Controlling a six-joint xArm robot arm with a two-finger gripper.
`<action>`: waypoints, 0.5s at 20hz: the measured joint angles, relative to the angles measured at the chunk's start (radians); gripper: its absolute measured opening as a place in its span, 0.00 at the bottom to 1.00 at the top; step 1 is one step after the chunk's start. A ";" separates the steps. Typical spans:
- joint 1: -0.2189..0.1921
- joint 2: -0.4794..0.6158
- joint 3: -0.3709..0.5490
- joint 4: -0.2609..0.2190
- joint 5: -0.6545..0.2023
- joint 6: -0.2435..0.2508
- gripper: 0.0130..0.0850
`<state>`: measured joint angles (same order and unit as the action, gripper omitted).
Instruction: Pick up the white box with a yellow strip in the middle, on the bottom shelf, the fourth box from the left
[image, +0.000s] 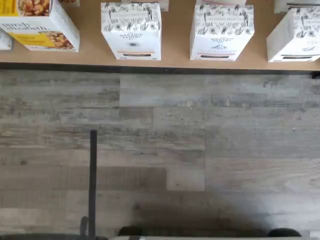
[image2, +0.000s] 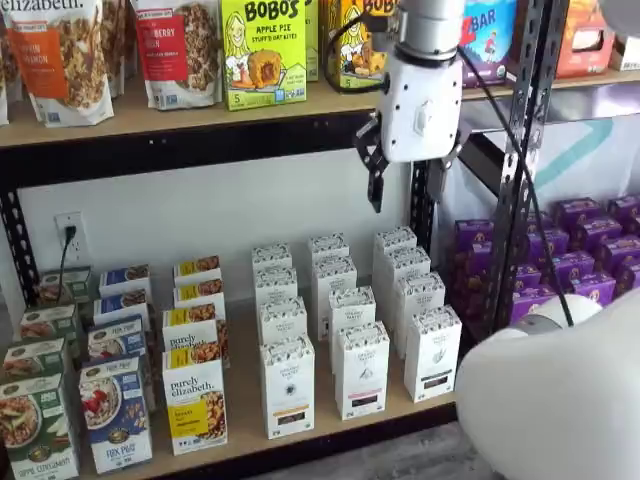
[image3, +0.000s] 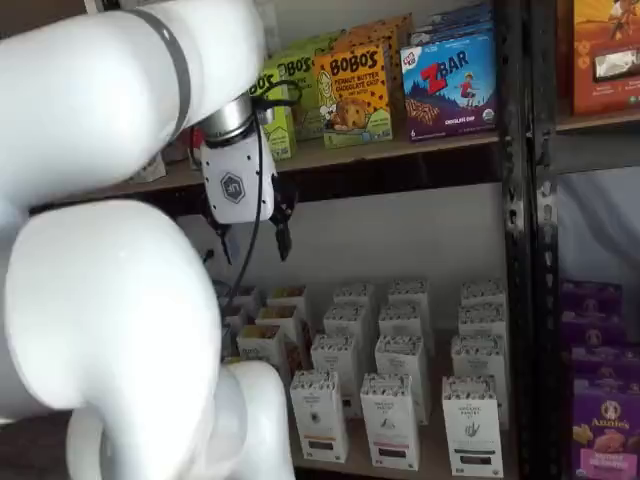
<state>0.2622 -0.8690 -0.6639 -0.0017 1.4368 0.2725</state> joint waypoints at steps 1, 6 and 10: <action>0.011 0.006 0.019 -0.009 -0.025 0.013 1.00; 0.059 0.033 0.109 -0.053 -0.163 0.076 1.00; 0.120 0.091 0.157 -0.131 -0.263 0.173 1.00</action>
<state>0.3823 -0.7785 -0.5065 -0.1332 1.1736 0.4455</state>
